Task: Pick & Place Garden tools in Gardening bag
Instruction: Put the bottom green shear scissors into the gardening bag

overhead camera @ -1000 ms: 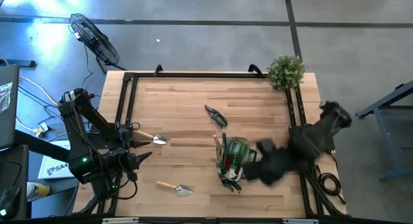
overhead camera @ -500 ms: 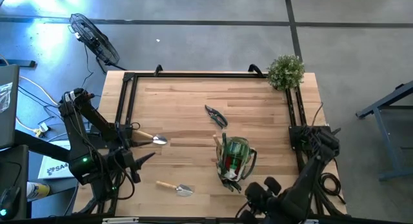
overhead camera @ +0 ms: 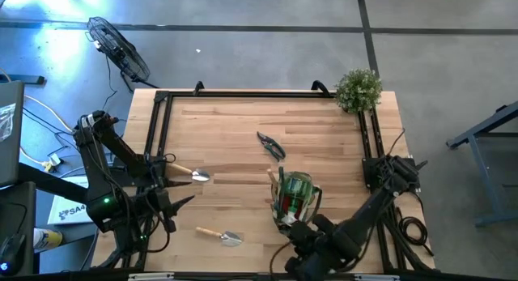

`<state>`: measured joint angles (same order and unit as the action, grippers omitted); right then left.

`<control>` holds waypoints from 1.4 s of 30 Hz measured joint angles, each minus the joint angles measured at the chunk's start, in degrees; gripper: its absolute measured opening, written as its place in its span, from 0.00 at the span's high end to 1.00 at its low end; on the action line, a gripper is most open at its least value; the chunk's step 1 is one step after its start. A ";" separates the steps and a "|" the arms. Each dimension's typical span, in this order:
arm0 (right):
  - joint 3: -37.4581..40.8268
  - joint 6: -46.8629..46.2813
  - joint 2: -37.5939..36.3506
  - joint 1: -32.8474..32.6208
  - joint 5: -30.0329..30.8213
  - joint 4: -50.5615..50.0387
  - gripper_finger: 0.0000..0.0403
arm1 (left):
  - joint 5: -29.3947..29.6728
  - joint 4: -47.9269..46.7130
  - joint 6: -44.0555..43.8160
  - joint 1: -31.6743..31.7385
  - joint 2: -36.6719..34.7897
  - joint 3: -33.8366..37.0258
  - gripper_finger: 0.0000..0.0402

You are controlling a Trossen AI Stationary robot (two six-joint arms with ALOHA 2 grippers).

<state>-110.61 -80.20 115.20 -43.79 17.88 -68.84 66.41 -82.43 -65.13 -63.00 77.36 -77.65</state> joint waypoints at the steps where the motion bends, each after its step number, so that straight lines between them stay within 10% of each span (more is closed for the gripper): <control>1: 0.00 0.88 0.00 0.62 -0.10 0.27 0.99 | -0.48 0.00 -0.04 0.00 0.00 0.00 0.56; 42: -0.02 13.95 0.00 14.36 0.20 -8.32 0.99 | -2.26 0.39 -1.17 0.00 2.45 1.65 0.56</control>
<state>-110.63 -66.25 115.20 -29.43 18.08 -77.16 64.15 -82.04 -66.29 -63.00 79.81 -76.00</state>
